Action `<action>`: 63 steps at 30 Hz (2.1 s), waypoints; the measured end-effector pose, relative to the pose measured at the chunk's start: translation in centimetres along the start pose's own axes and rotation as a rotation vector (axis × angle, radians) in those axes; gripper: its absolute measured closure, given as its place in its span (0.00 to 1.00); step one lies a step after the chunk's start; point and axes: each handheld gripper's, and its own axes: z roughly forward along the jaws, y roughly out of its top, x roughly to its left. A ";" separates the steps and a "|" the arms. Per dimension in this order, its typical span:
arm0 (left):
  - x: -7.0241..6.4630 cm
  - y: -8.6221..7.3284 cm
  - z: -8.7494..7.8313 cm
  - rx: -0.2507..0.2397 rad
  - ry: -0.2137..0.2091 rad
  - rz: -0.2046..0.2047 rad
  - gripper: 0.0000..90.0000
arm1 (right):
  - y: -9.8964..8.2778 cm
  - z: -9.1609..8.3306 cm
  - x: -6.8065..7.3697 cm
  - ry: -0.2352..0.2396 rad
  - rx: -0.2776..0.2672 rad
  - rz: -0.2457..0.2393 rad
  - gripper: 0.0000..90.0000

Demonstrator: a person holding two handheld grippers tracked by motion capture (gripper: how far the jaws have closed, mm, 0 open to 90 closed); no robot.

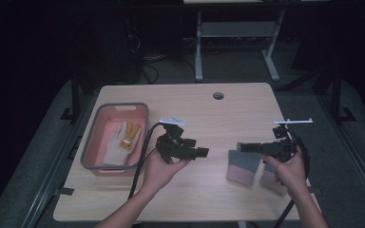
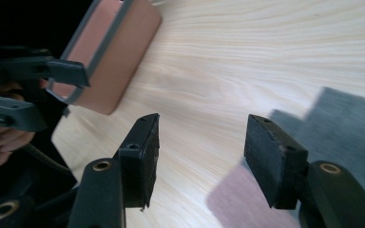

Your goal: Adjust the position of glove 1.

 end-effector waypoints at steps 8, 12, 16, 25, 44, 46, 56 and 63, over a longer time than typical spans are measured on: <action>-0.7 -0.4 1.0 0.001 -0.018 0.024 0.34 | -1.6 -1.6 -2.2 -0.069 -0.009 0.006 0.49; -0.8 -0.6 1.8 0.001 -0.028 0.022 0.34 | -2.4 -2.3 -3.1 -0.113 -0.014 0.002 0.49; -1.0 -0.7 2.4 -0.002 -0.035 0.029 0.33 | -3.2 -2.9 -3.9 -0.163 -0.019 0.013 0.51; -1.4 -1.1 3.6 0.021 -0.036 0.045 0.32 | -4.7 -3.4 -5.5 -0.264 -0.001 0.014 0.56; -1.1 -2.2 4.6 0.023 -0.054 0.026 0.31 | -7.2 -2.5 -7.1 -0.527 0.086 -0.087 0.64; -1.2 -2.3 4.7 0.029 -0.053 0.025 0.31 | -7.4 -2.3 -6.9 -0.552 0.083 -0.120 0.66; -1.2 -2.8 4.9 0.039 -0.055 0.029 0.31 | -7.1 -1.4 -6.3 -0.629 0.123 -0.159 0.76; -1.5 -3.1 4.9 0.057 -0.042 0.046 0.31 | -6.9 -1.1 -6.1 -0.646 0.134 -0.167 0.91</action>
